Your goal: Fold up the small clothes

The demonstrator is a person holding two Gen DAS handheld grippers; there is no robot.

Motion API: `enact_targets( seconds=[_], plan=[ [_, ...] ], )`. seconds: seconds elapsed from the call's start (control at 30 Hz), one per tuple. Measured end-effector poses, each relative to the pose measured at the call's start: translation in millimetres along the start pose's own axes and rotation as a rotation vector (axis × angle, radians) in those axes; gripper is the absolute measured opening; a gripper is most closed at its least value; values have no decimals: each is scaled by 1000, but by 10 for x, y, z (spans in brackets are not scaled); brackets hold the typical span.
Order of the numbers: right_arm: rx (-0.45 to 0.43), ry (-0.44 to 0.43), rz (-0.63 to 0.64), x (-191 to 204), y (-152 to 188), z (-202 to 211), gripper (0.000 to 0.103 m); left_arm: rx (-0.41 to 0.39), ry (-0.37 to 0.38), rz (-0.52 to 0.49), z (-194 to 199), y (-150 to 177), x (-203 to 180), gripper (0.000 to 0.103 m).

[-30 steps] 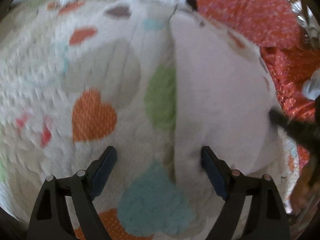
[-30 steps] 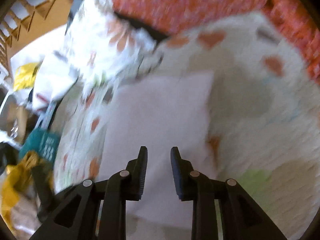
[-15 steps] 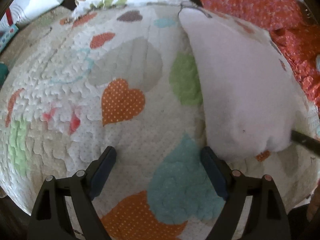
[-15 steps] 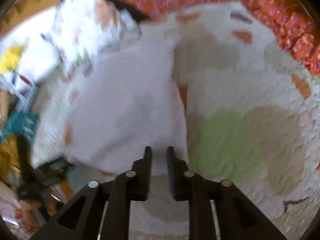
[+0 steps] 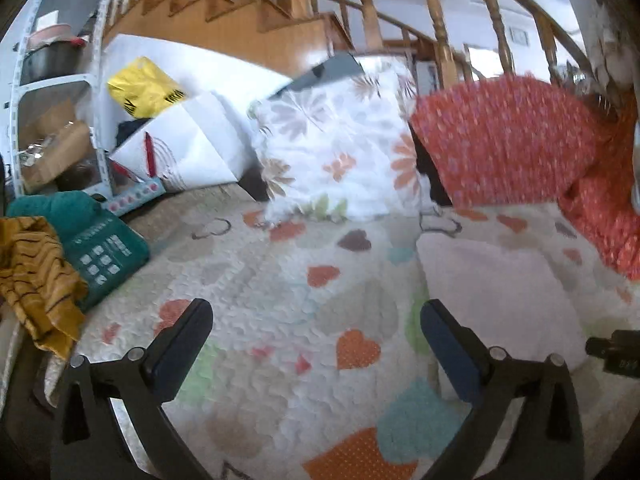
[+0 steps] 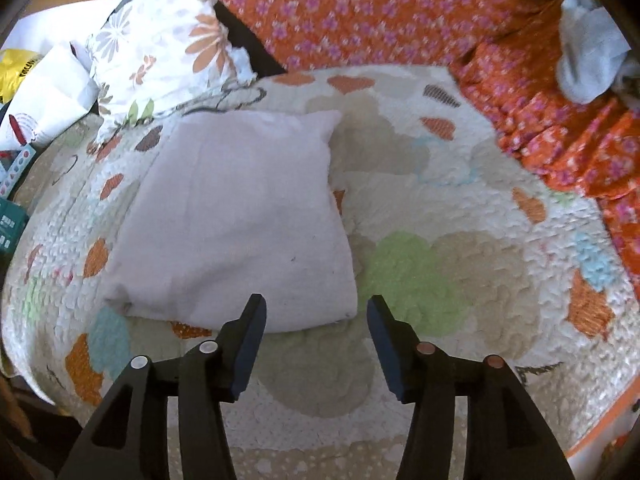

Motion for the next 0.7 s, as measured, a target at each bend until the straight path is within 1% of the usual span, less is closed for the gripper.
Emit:
enact_targets(
  seconds=[0.07, 0.1, 0.2, 0.27, 0.37, 0.43, 0.57, 0.7],
  plan=[
    [-20, 40, 4, -19, 27, 78, 65, 49, 20, 1, 12, 8, -1, 103],
    [-31, 72, 9, -35, 40, 122, 66, 90, 35, -2, 0, 53, -19, 103],
    [-40, 152, 21, -54, 83, 198, 72, 173, 94, -6, -11, 229, -99, 103],
    [-34, 188, 27, -69, 129, 215, 75, 204, 124, -22, 6, 334, -159, 103],
    [-20, 203, 34, -44, 191, 208, 76, 231, 142, -43, 35, 443, -237, 103],
    [-12, 203, 41, -21, 226, 195, 77, 283, 162, -44, 5, 557, -287, 103],
    [13, 190, 56, 49, 303, 149, 77, 403, 134, -72, -126, 888, -341, 103],
    [28, 183, 71, 114, 374, 138, 78, 472, 113, -104, -173, 1137, -374, 103]
  ],
)
Point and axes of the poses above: each gripper's, at about its wrist camera, not at the fingertips, and z roughly against the way its jaws point, x to its left, y to its underside, the point moved 10 cm from there along -z, roughly the way its jaws point, and after that the axes turned 15 degrees about z, right-handed, at the moved point
